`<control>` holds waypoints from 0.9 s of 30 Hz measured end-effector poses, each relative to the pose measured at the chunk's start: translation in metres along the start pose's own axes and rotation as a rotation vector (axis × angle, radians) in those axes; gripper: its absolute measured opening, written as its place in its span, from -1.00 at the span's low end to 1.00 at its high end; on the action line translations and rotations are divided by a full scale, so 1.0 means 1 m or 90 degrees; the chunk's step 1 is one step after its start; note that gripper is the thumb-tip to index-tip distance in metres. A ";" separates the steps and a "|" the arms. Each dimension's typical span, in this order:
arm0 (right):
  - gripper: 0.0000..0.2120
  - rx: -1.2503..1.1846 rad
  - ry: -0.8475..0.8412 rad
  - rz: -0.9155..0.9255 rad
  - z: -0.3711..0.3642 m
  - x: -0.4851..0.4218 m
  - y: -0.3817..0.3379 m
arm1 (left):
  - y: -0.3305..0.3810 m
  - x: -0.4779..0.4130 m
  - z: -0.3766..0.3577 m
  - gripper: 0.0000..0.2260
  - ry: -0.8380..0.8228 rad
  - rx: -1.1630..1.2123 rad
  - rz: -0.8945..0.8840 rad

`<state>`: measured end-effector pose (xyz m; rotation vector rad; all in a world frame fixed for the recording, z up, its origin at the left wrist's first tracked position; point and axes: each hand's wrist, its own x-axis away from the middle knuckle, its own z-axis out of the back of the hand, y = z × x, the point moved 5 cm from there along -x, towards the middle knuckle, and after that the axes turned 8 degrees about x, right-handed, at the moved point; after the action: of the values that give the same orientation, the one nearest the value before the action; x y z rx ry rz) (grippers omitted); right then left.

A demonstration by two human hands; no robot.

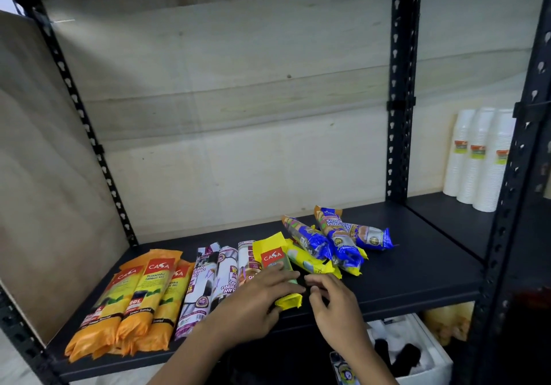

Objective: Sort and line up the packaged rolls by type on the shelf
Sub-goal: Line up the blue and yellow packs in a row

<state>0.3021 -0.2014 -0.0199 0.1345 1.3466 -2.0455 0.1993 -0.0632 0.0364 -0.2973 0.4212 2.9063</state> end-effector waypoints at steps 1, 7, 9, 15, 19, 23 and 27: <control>-0.77 -0.004 0.002 0.002 0.000 0.000 0.000 | 0.001 0.000 -0.001 -0.49 0.002 -0.005 0.005; -0.80 0.033 0.141 0.048 0.013 0.007 -0.006 | 0.004 0.000 -0.008 -0.51 0.051 -0.037 0.056; -0.79 0.082 0.173 0.070 0.018 0.009 -0.007 | 0.004 -0.001 -0.008 -0.50 0.071 -0.063 0.072; -0.74 0.192 0.204 0.151 0.044 0.003 -0.036 | 0.009 -0.002 -0.002 -0.40 0.111 -0.080 0.118; -0.72 0.228 0.201 0.178 0.058 -0.021 -0.050 | 0.017 -0.008 0.005 -0.38 0.141 -0.040 0.136; -0.72 0.240 0.193 0.132 0.077 -0.042 -0.044 | 0.024 -0.037 0.014 -0.49 0.213 0.021 0.158; -0.57 0.296 0.067 0.073 0.077 -0.054 -0.025 | 0.022 -0.066 0.020 -0.67 0.269 0.067 0.155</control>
<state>0.3498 -0.2352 0.0583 0.5170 0.8765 -2.2422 0.2550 -0.0883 0.0753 -0.9089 0.7174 3.0299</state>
